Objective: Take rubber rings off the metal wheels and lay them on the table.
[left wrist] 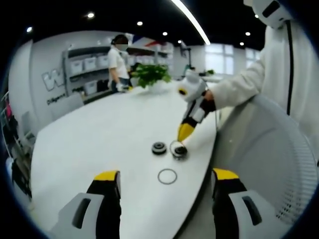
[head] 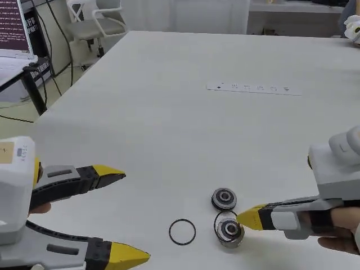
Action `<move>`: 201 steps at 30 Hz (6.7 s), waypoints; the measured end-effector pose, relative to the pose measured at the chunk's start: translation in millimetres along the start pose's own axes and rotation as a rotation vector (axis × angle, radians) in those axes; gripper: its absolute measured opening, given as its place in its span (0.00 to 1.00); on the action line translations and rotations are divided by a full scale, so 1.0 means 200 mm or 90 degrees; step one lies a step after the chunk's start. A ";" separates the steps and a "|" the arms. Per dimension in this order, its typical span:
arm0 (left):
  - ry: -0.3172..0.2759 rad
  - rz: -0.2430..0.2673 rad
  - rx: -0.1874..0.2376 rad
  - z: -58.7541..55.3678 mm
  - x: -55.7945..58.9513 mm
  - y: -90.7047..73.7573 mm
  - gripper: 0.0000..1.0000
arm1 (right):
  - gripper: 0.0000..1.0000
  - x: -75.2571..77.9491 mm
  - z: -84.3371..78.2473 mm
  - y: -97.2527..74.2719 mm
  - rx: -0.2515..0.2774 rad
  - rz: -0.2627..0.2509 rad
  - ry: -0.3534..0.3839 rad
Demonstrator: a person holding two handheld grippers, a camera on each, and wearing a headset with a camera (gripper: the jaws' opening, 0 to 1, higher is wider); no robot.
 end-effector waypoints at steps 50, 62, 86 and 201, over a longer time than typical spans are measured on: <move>-0.004 -0.023 -0.015 -0.04 0.04 0.03 0.74 | 0.00 -0.32 0.41 0.12 0.068 0.074 -0.130; -0.010 -0.025 -0.019 -0.05 0.04 0.03 0.74 | 0.00 -0.24 0.17 0.26 -0.011 0.078 -0.103; -0.022 -0.022 -0.028 -0.07 0.04 0.04 0.72 | 0.00 -0.08 -0.01 0.32 -0.074 0.029 -0.089; 0.080 -0.128 -0.055 -0.09 -0.11 0.91 0.14 | 0.20 0.26 0.06 0.16 -0.013 -0.053 -0.287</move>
Point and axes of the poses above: the centre of the closed fingertips' face, and the gripper's own axes: y roughly forward along the fingers, x roughly to its right, z roughly out of its top, the point moved 1 cm from there along -y, roughly backward along the fingers, and after that the axes turned 4 degrees about x, right-handed, at the moved point
